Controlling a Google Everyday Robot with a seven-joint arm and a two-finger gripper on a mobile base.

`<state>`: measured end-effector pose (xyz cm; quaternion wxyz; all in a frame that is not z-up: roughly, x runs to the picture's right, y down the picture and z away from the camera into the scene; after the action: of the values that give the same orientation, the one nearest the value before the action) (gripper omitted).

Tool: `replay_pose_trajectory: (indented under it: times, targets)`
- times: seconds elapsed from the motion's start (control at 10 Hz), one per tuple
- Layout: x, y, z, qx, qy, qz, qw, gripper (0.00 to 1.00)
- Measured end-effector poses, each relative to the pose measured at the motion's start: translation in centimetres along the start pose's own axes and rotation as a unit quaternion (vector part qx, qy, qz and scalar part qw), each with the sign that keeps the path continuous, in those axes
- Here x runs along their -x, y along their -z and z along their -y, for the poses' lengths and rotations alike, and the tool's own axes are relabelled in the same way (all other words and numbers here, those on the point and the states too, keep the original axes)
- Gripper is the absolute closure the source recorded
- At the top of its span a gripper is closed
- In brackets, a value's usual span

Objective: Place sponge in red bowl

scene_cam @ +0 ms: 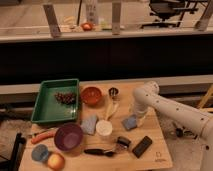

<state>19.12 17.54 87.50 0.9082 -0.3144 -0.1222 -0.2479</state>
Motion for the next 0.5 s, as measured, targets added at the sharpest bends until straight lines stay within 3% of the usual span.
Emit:
replay_pose_trajectory:
  times: [0.2, 0.3, 0.5]
  targets:
    - [0.06, -0.26, 0.05, 0.002, 0.001, 0.001, 1.0000, 0.78]
    - [0.03, -0.35, -0.01, 0.006, 0.004, 0.001, 1.0000, 0.95]
    - [-0.19, 0.02, 0.12, 0.007, 0.011, 0.000, 0.9999, 1.00]
